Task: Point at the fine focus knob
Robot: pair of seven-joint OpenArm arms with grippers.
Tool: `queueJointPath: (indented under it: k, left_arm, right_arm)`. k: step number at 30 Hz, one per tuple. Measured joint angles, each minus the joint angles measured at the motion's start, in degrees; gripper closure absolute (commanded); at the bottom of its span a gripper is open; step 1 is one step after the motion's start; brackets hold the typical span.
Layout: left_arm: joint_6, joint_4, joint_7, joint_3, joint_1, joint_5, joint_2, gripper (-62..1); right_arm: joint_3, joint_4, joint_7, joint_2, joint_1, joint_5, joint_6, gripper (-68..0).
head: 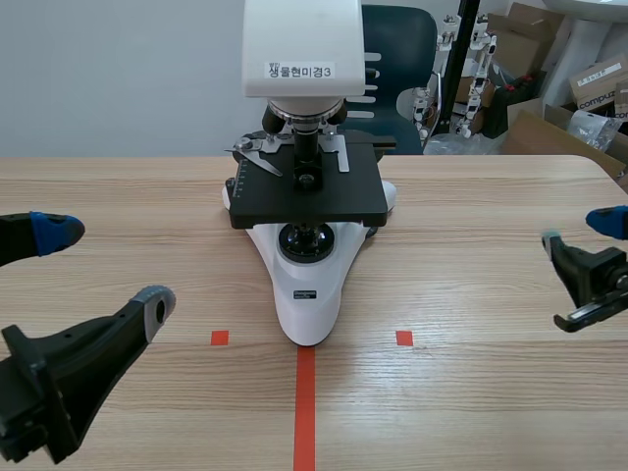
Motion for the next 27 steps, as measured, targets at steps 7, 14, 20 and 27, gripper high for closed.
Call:
queueJointPath:
  k: [7,14,20,27]
  left_arm:
    - [0.0,0.0,0.0,0.0,0.0,0.0,0.0,-62.3]
    - [0.0,0.0,0.0,0.0,0.0,0.0,0.0,-62.3]
    - [0.0,0.0,0.0,0.0,0.0,0.0,0.0,-62.3]
    - [0.0,0.0,0.0,0.0,0.0,0.0,0.0,-62.3]
  right_arm:
    - [0.0,-15.1,7.7,2.2,12.2,-0.2,11.6,-7.6]
    - [-0.8,-29.4,12.5,2.2,25.3,-3.7,16.7,-0.7]
    - [-5.4,-35.4,13.7,1.8,34.9,-10.2,20.0,-0.7]
    - [-9.2,-39.7,16.1,-2.3,43.1,-17.9,20.1,-0.7]
